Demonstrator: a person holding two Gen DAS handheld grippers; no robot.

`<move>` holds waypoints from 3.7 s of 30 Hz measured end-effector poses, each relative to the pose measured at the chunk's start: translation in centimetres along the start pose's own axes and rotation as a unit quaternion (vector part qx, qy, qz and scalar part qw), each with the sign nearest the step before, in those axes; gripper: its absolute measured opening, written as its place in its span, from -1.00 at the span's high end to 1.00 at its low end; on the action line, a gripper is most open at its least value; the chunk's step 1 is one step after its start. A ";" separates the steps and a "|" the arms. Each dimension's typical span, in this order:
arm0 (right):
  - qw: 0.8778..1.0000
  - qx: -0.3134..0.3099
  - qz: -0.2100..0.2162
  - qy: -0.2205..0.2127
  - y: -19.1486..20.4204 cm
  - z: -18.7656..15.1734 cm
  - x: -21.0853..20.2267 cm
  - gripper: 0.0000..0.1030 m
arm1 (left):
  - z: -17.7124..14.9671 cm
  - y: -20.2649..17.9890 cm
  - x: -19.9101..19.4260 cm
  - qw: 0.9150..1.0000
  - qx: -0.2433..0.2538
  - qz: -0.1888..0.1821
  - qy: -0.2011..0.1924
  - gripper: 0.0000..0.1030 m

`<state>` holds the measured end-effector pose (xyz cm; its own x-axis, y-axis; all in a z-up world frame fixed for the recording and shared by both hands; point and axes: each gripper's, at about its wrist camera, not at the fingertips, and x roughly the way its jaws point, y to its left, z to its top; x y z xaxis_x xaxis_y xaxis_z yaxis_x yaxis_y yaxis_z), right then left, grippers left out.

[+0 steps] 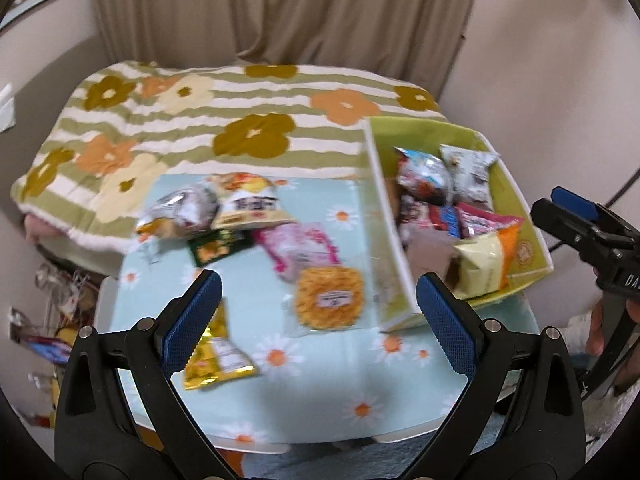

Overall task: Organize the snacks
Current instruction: 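Move both tools back over the remaining snacks, then grasp the white printed bag with the left tool while the right tool grasps the Oishi bag, then carry both bags over the yellow box and open both tools to drop them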

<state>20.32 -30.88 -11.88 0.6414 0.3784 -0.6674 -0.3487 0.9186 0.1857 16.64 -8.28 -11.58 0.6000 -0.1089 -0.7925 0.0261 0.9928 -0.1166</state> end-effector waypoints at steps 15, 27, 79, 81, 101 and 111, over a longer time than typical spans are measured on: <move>0.998 0.040 0.005 0.041 8.4 6.0 10.1 -0.99 | 6.5 14.3 4.5 0.999 0.013 -0.015 0.040 -0.89; 0.987 0.102 -0.008 0.121 10.8 8.1 21.3 -0.99 | 11.6 19.5 17.4 0.984 0.070 -0.070 0.145 -0.89; 0.956 0.064 0.016 0.287 12.0 3.1 35.6 -0.99 | 7.0 23.8 23.0 0.979 -0.018 -0.072 0.192 -0.57; 0.955 0.064 0.015 0.291 12.1 3.0 35.9 -0.99 | 7.0 24.2 22.7 0.979 -0.020 -0.072 0.190 -0.57; 0.981 0.062 0.006 0.186 15.3 7.3 27.0 -0.28 | 9.9 25.2 15.2 0.990 -0.027 -0.081 0.112 -0.57; 0.992 0.095 0.001 0.087 11.7 10.0 16.3 -0.28 | 14.8 18.3 9.9 0.993 0.029 -0.096 0.055 -0.57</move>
<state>33.52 -12.84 -13.32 0.5069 0.3709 -0.7781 -0.2051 0.9287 0.3091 34.93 9.59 -12.69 0.4892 -0.2973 -0.8199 0.1796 0.9543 -0.2388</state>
